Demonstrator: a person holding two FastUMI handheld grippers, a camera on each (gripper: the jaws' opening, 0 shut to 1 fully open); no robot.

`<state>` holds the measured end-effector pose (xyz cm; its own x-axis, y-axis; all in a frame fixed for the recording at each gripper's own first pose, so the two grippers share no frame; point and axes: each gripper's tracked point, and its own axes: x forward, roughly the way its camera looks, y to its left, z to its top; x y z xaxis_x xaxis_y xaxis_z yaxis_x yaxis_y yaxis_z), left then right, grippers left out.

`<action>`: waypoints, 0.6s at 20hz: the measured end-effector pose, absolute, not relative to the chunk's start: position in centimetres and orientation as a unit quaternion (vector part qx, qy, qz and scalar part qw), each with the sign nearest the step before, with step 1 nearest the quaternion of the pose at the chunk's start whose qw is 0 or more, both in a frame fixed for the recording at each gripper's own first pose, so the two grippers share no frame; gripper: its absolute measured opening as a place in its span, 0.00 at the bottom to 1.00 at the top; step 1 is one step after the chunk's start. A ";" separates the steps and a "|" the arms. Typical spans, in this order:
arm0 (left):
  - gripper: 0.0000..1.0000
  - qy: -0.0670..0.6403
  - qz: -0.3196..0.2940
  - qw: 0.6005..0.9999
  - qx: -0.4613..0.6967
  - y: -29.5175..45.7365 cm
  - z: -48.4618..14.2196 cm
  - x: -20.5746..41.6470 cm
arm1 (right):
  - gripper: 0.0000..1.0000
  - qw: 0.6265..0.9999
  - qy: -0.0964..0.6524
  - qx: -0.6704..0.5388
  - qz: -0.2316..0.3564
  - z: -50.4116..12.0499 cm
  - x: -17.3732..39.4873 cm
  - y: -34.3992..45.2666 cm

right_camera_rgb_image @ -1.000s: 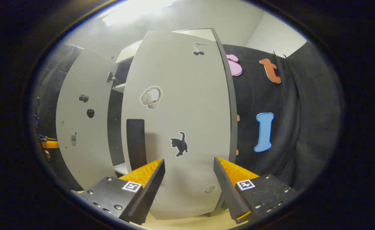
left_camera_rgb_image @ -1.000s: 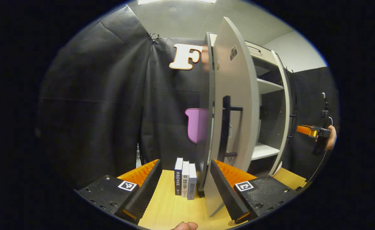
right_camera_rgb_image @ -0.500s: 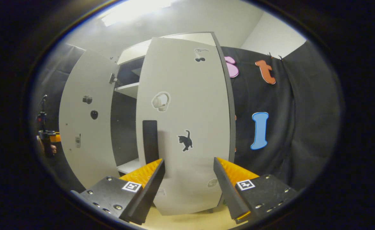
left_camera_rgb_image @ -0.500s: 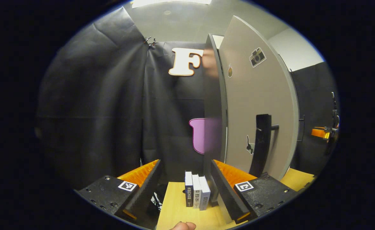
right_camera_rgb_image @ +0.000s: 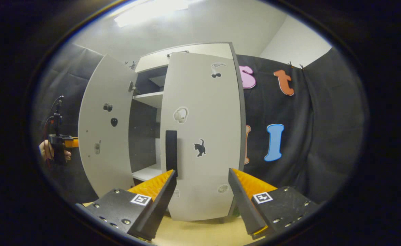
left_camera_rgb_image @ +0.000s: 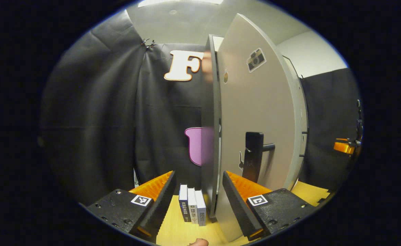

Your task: Grasp the bottle in the cabinet with the left hand and place it on the coaster, then close the right door with the right hand and the left door with the left hand.

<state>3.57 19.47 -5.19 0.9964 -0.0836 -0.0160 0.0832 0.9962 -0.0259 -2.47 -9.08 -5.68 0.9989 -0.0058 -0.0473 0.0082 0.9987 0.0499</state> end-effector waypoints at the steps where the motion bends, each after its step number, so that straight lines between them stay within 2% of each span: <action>1: 0.87 0.016 -0.043 0.999 -0.020 18.7 -5.5 2.9 | 0.93 0.999 0.024 0.027 0.001 -5.6 -3.0 -9.3; 8: 0.87 0.026 0.004 0.999 -0.022 17.7 -5.7 2.1 | 0.93 0.998 0.048 0.037 0.013 -6.4 -7.1 -10.7; 12: 0.85 0.024 0.004 0.999 -0.047 16.7 -6.0 1.9 | 0.93 0.998 0.046 0.029 0.027 -6.3 -8.8 -10.9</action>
<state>1.87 16.66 -5.96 0.9988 0.0066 -0.0492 -0.0112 0.9955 -0.0943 -8.81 -10.91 -6.32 0.9943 0.0558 -0.0903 -0.0504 0.9969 0.0611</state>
